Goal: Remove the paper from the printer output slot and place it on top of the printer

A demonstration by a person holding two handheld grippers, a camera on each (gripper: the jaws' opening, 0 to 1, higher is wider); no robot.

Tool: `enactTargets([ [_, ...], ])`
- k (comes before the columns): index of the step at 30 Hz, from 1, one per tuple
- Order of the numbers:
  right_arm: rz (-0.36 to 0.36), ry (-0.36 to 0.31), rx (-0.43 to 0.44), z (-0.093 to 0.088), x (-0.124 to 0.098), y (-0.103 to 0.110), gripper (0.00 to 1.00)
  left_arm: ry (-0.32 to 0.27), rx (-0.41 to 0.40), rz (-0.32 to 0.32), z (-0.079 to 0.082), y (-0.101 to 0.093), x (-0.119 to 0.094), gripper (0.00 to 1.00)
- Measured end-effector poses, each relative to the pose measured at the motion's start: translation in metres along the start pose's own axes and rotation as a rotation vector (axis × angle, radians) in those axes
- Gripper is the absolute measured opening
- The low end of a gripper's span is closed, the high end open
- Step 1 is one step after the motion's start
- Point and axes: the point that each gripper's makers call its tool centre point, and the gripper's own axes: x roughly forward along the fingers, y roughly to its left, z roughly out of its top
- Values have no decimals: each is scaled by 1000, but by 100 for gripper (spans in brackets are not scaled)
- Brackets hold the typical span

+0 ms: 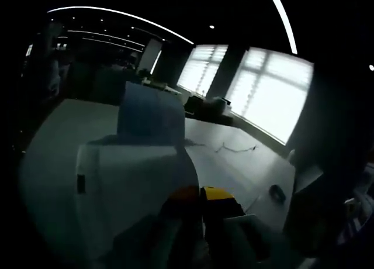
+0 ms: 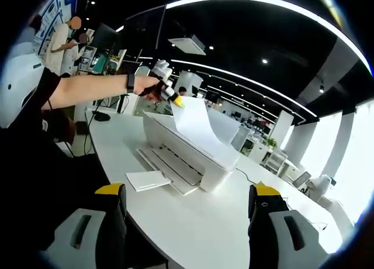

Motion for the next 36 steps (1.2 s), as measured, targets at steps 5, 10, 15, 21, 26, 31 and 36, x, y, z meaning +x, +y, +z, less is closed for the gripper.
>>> enactTargets([
  [5, -1, 1, 1, 0, -1, 0, 81, -1, -5, 2, -3, 2, 3, 6],
  [10, -3, 1, 1, -1, -1, 0, 81, 5, -1, 10, -6, 4, 5, 6],
  [15, 0, 2, 2, -2, 0, 1, 81, -15, 0, 19, -8, 5, 3, 6],
  [21, -1, 4, 5, -3, 0, 1, 81, -12, -10, 24, -15, 9, 7, 6],
  [26, -2, 3, 5, -2, -1, 0, 81, -10, -16, 23, -16, 11, 9, 6],
  [31, 0, 5, 4, -2, 0, 0, 81, -21, -24, 28, -16, 15, 6, 6],
  [36, 2, 4, 7, -2, 1, 0, 81, -38, -58, 26, -17, 21, 3, 6],
])
